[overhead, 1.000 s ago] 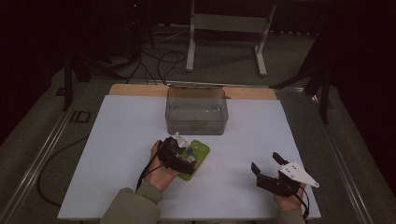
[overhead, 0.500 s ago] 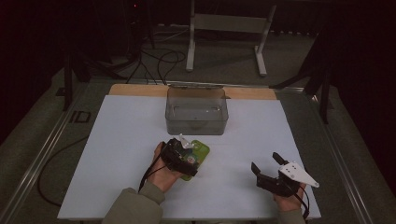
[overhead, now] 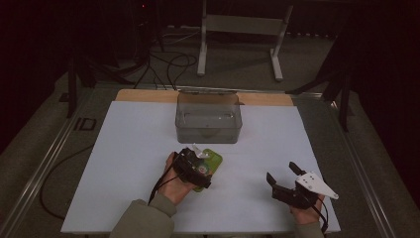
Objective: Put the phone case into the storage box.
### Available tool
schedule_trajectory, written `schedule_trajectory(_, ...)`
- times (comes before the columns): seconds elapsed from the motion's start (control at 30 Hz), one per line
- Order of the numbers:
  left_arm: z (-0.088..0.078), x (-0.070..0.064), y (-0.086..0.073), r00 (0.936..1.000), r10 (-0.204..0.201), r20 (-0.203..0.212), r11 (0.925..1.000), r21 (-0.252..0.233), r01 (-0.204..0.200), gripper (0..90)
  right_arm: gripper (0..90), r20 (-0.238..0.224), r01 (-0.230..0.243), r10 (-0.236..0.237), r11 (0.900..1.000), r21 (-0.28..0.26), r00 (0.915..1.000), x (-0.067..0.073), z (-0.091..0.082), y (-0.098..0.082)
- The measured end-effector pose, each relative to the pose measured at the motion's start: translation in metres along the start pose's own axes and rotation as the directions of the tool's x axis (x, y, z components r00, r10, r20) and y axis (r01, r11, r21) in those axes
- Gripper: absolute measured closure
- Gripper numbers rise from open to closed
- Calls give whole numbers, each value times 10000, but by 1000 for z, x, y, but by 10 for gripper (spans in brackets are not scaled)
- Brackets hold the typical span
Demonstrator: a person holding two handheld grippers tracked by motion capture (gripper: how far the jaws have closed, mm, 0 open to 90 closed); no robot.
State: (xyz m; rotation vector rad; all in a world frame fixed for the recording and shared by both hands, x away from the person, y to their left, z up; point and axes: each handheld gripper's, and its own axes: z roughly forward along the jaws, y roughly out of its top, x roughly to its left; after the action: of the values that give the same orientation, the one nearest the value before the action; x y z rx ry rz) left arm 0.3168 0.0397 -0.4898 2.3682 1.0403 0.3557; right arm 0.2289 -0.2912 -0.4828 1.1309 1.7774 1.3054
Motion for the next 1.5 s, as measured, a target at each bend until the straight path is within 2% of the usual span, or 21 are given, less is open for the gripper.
schedule_trajectory(0.4, 9, 0, 0, 9993, -205, 317, 9984, 531, 188, 2, 109, -5, -17, 17, 10000, -21, 10000, 0, 0, 0)
schedule_trajectory(0.9, 20, 1, 0, 9962, -645, 579, 9913, 1187, 572, 44, 109, 15, -13, 13, 10000, 14, 10000, 0, 0, 0)
schedule_trajectory(1.17, 19, 2, 0, 9961, -660, 593, 9901, 1280, 580, 128, 109, 8, -28, 28, 10000, -1, 10000, 0, 0, 0)
schedule_trajectory(1.27, 19, 2, 0, 9961, -672, 574, 9895, 1318, 591, 132, 109, 12, -26, 26, 10000, 8, 10000, 0, 0, 0)
schedule_trajectory(1.4, 21, -3, 1, 9981, -563, 257, 9887, 1408, 522, 130, 109, 9, -22, 22, 10000, 2, 10000, 0, 0, 0)
schedule_trajectory(1.5, 21, -4, 3, 9979, -634, 146, 9860, 1555, 603, 129, 109, 10, -25, 25, 10000, 2, 10000, 0, 0, 0)
